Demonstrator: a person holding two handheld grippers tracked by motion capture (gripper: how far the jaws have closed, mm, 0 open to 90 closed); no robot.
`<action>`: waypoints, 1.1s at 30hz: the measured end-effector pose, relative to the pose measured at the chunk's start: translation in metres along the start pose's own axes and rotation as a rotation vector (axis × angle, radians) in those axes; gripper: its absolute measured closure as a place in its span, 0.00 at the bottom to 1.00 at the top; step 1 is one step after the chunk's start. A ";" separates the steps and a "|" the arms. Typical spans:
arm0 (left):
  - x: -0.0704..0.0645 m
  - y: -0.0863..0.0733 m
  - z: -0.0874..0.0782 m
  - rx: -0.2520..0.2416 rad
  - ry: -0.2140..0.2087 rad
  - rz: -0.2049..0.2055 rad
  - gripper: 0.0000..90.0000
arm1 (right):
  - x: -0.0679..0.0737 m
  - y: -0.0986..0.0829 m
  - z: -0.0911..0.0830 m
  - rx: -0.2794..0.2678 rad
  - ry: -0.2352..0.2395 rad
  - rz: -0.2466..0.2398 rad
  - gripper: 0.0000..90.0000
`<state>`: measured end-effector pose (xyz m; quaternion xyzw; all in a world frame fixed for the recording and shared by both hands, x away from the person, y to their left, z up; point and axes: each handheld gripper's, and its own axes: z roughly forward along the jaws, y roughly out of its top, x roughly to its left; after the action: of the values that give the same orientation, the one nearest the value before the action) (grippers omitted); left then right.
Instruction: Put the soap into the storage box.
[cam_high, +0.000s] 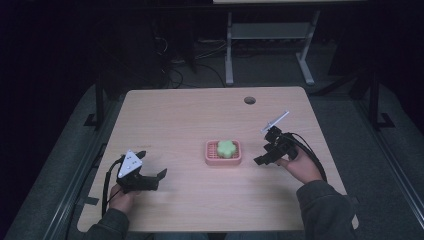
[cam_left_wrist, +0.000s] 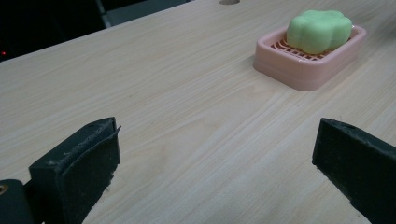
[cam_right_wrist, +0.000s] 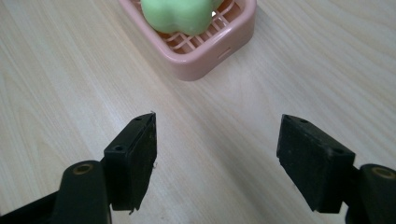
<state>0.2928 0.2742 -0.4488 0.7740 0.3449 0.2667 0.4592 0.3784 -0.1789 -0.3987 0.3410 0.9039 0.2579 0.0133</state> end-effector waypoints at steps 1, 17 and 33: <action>0.000 0.000 0.000 0.000 0.000 -0.002 0.00 | 0.000 -0.002 0.000 -0.001 -0.002 -0.003 0.31; -0.001 0.000 0.001 0.005 0.000 0.002 0.00 | 0.000 -0.030 0.000 -0.004 0.007 0.029 0.31; -0.001 -0.001 0.001 0.007 -0.002 0.001 0.00 | -0.002 -0.064 -0.006 -0.026 0.007 0.071 0.31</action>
<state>0.2927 0.2734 -0.4497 0.7759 0.3450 0.2652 0.4567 0.3398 -0.2235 -0.4238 0.3717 0.8879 0.2712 0.0056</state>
